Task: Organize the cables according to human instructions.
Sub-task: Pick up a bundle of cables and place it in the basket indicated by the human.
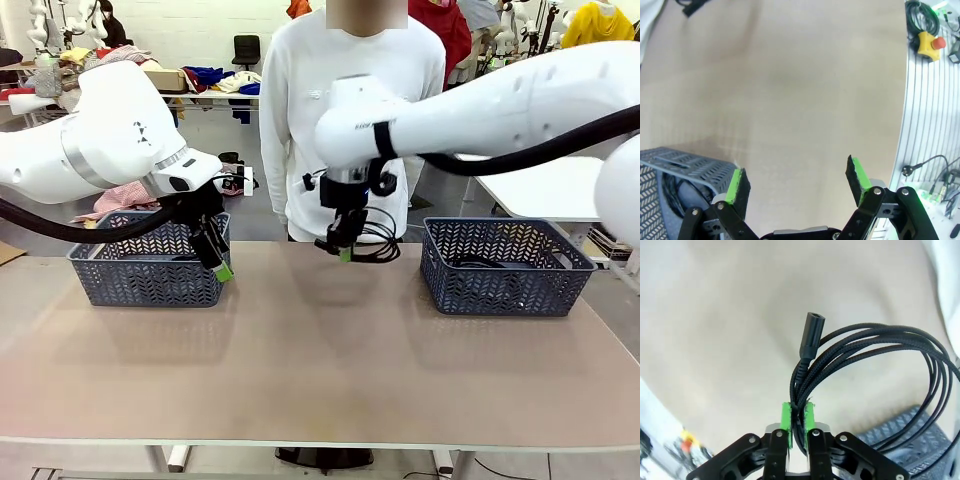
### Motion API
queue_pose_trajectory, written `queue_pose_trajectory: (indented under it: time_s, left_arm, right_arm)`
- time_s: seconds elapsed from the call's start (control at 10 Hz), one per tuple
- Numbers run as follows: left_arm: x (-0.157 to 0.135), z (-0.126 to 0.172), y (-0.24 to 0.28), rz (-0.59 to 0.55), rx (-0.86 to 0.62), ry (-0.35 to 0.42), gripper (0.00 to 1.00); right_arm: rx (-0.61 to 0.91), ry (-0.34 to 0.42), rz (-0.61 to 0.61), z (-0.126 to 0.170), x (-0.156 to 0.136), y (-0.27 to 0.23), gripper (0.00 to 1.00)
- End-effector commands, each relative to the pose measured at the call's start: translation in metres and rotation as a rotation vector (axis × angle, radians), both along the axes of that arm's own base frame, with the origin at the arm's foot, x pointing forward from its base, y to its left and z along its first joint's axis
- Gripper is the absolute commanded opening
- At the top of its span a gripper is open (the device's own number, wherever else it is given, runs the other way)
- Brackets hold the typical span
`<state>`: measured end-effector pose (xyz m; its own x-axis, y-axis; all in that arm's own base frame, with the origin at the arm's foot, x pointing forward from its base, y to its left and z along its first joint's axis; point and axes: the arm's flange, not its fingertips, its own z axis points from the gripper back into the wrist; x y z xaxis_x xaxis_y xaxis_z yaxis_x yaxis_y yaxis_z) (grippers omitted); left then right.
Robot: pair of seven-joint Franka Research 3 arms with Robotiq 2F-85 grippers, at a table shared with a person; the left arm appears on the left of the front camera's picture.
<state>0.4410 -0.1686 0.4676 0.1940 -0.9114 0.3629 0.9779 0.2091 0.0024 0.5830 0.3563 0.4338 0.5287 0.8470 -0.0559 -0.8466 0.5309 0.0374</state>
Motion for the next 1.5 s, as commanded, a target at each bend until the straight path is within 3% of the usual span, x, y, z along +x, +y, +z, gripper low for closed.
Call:
queue_pose_trajectory:
  time_s: [0.0, 0.2, 0.4, 0.9, 1.0, 1.1, 1.4]
  left_arm:
    - [0.000, 0.001, 0.003, -0.014, 0.001, -0.003, 1.00]
    - [0.000, 0.001, 0.003, -0.014, 0.001, -0.003, 1.00]
    - [0.000, 0.001, 0.003, -0.014, 0.001, -0.003, 1.00]
    - [0.000, 0.001, 0.003, -0.014, 0.001, -0.003, 1.00]
    - [0.000, 0.001, 0.003, -0.014, 0.001, -0.003, 1.00]
    - [0.000, 0.001, 0.003, -0.014, 0.001, -0.003, 1.00]
    - [0.000, 0.001, 0.003, -0.014, 0.001, -0.003, 1.00]
  right_arm:
    - [-0.033, 0.017, 0.196, 0.029, -0.010, -0.039, 0.00]
    - [-0.061, 0.006, 0.301, 0.063, -0.016, -0.072, 0.00]
    - [-0.048, -0.002, 0.317, 0.079, -0.021, -0.116, 0.00]
    - [-0.019, -0.017, 0.266, 0.072, -0.026, -0.185, 0.00]
    - [-0.016, -0.040, 0.236, 0.068, -0.025, -0.187, 0.00]
    - [-0.056, 0.010, 0.256, 0.077, -0.012, -0.177, 0.00]
    - [-0.056, 0.010, 0.256, 0.077, -0.012, -0.177, 0.00]
